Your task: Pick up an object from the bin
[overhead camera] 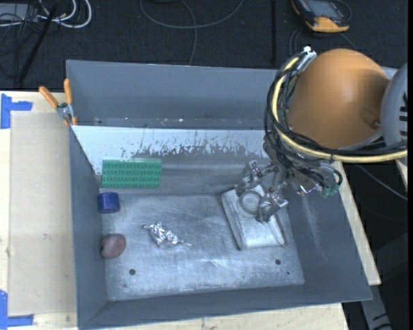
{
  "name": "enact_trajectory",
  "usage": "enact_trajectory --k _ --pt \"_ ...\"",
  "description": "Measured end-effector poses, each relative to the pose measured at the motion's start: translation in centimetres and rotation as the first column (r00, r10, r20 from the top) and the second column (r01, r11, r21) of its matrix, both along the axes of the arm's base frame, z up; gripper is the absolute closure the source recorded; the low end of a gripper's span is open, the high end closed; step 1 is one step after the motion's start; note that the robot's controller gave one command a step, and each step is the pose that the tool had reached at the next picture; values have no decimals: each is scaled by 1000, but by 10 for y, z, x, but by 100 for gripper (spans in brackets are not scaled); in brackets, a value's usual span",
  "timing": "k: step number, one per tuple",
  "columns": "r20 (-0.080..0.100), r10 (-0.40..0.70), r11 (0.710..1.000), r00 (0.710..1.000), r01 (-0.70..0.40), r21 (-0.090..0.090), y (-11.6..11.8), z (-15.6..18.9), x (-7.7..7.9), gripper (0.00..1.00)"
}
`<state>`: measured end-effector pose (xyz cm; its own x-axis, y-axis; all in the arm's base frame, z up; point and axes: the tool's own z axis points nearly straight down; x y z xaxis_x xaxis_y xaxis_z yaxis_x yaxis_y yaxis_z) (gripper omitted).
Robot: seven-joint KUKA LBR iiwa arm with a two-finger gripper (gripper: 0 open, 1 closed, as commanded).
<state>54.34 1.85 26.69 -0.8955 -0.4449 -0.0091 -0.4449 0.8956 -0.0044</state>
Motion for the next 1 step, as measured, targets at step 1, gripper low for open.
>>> enact_trajectory --k 1 --pt "-14 -88 996 996 88 -2 -50 -3 -51 100"
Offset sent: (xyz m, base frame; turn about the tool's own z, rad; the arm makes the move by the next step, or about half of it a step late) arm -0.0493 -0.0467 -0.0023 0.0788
